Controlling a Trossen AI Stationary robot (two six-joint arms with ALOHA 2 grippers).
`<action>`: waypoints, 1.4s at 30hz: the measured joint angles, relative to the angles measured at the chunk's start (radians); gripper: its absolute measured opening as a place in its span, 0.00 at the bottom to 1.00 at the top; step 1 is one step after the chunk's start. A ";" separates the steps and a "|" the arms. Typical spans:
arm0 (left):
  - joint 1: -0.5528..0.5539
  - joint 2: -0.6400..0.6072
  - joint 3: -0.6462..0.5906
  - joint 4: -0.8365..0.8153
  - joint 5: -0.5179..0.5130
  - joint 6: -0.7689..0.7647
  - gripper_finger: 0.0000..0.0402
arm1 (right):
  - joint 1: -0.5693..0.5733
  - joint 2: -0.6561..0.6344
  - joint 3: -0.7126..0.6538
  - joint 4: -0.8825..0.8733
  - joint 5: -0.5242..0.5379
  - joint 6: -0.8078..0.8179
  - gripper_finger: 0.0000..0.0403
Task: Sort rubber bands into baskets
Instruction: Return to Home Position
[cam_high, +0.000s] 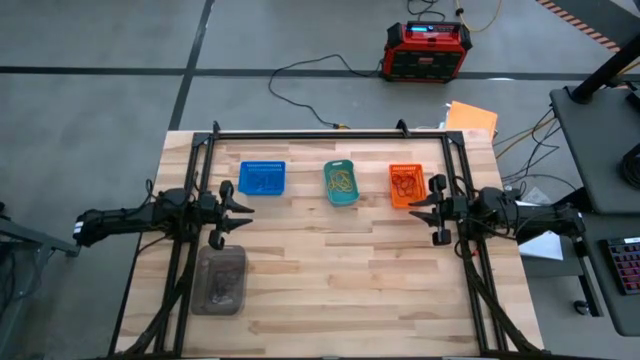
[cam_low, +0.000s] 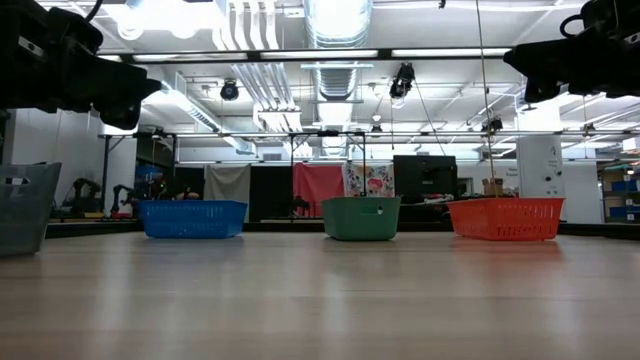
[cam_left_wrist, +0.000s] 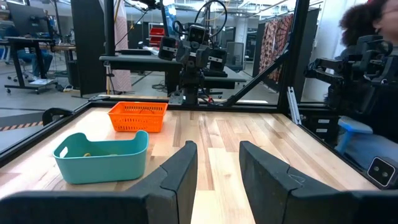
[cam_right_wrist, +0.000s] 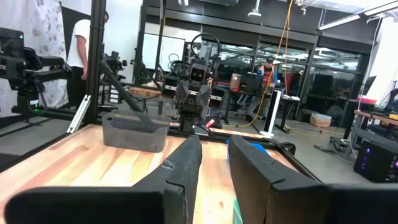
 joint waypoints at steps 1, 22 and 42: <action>0.000 0.000 0.000 0.000 0.000 0.000 0.26 | 0.000 0.000 0.000 0.000 0.000 0.000 0.19; 0.000 0.000 0.000 0.000 0.000 0.000 0.26 | 0.000 0.000 0.000 0.000 0.000 0.000 0.17; 0.000 0.000 0.000 0.000 0.000 0.000 0.26 | 0.000 0.000 0.000 0.000 0.000 0.000 0.17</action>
